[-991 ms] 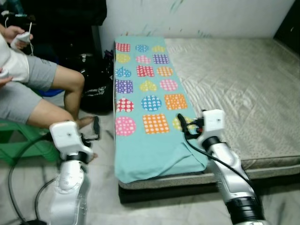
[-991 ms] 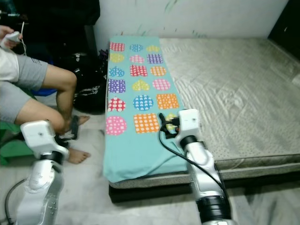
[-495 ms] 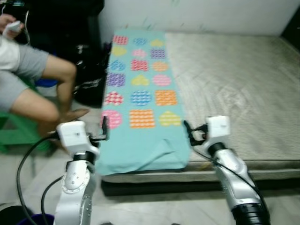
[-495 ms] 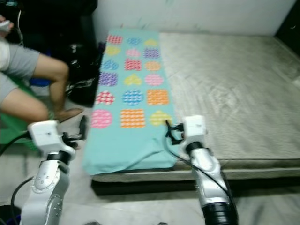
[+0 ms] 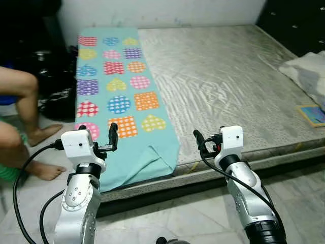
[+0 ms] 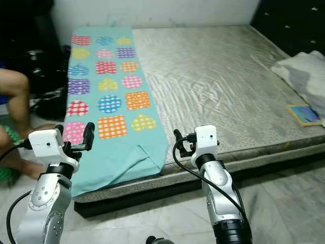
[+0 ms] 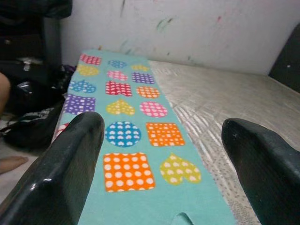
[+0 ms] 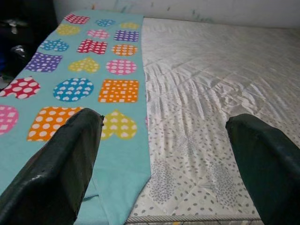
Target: Clean up the room
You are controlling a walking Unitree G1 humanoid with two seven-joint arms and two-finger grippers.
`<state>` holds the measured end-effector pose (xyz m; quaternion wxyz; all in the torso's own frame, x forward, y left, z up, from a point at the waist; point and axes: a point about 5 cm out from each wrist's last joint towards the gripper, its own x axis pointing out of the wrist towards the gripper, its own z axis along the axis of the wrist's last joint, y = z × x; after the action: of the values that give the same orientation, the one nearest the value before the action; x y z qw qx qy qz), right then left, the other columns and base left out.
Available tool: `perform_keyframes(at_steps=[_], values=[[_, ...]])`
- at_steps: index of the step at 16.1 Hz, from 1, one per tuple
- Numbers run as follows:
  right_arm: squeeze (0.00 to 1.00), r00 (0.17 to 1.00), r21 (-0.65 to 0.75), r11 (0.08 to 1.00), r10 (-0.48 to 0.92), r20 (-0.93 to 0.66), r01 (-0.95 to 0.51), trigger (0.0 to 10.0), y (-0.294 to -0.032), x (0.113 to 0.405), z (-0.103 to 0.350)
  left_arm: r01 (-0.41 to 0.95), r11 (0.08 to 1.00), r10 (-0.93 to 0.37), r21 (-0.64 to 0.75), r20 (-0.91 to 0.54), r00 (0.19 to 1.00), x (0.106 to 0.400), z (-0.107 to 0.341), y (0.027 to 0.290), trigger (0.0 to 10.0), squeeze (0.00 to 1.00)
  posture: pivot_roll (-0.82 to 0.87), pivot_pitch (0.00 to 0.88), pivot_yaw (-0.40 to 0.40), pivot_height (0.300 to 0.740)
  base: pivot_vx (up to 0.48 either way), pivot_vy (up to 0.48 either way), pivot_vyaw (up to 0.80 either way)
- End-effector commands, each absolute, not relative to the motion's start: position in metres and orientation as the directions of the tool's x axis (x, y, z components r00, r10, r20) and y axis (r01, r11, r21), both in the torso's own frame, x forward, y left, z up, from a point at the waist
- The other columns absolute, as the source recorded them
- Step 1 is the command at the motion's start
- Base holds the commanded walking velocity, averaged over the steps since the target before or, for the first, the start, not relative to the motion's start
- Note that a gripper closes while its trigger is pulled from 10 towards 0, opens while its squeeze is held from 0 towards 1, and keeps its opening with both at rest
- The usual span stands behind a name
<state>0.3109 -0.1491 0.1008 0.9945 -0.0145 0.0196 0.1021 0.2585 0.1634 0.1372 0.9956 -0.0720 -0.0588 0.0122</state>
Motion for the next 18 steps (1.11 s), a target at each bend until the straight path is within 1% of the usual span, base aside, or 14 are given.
perform_keyframes(at_steps=[1,15,17,18], values=[[0.00,0.977,-0.031,0.977,0.211,-0.036,-0.212,10.0,-0.1477,0.3133,0.1042,-0.014,0.990,0.031,-0.144,0.117,0.993,0.2564,0.1383,0.1647,10.0,0.00,0.02,0.130,-0.051,0.740,0.270,0.000,0.00],[0.00,0.979,-0.044,0.979,0.199,-0.033,-0.200,10.0,-0.1498,0.3173,0.1031,0.008,0.988,0.011,-0.152,0.123,0.992,0.2580,0.1408,0.1622,10.0,0.00,0.03,0.123,-0.042,0.740,0.310,0.000,0.00],[0.00,0.981,-0.049,0.980,0.189,-0.035,-0.191,10.0,-0.1532,0.3173,0.1019,-0.037,0.988,0.051,-0.152,0.088,0.995,0.2600,0.1373,0.1626,10.0,0.00,0.03,0.124,-0.041,0.740,0.000,0.000,0.00],[0.00,0.982,-0.049,0.981,0.184,-0.037,-0.186,10.0,-0.1546,0.3175,0.1014,-0.034,0.988,0.048,-0.150,0.090,0.995,0.2601,0.1373,0.1623,10.0,0.00,0.03,0.124,-0.041,0.740,0.000,0.000,0.00]])
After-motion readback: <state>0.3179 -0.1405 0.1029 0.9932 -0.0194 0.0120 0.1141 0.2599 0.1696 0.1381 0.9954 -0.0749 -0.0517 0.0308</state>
